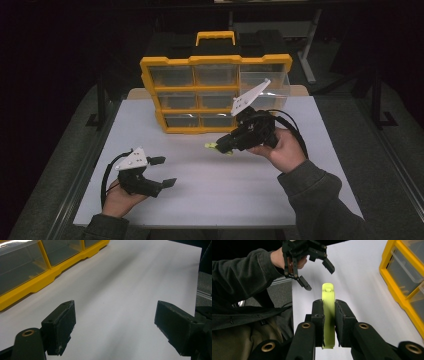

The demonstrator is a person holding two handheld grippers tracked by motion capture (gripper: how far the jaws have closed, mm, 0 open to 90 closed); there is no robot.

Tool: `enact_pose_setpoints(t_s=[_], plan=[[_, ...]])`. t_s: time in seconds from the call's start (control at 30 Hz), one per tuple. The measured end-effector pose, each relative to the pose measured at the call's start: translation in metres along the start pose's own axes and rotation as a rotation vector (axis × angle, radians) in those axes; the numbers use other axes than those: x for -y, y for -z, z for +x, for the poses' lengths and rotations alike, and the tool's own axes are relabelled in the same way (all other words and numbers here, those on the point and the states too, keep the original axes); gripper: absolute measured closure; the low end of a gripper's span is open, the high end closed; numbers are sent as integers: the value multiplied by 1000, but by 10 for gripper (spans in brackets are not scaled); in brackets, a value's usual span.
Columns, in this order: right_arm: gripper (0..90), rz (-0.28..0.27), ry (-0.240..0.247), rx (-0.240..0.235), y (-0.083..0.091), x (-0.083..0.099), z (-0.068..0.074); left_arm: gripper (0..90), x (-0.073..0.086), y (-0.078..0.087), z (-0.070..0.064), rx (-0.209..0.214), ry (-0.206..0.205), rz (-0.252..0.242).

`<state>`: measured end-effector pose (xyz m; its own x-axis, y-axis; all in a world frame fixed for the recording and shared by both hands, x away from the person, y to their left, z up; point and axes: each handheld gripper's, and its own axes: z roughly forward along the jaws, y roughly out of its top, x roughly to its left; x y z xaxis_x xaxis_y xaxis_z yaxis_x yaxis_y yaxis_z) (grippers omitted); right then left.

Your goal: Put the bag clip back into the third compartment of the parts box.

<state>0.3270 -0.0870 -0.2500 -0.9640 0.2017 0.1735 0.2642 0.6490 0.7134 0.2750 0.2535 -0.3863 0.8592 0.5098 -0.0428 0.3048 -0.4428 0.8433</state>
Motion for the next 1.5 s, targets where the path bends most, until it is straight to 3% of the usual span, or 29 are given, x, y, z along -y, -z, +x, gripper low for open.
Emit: enact_pose_setpoints(t_s=[0.53,0.7,0.73,1.5], plan=[[770,-30,53,8,20,-25,2,172,0,1,0,1,9,-1],[770,-18,43,6,26,-33,3,172,1,1,1,3,11,-6],[770,-30,62,8,27,-35,2,172,1,1,1,4,12,-6],[771,-67,30,12,58,-55,-12,172,1,3,2,2,9,-5]])
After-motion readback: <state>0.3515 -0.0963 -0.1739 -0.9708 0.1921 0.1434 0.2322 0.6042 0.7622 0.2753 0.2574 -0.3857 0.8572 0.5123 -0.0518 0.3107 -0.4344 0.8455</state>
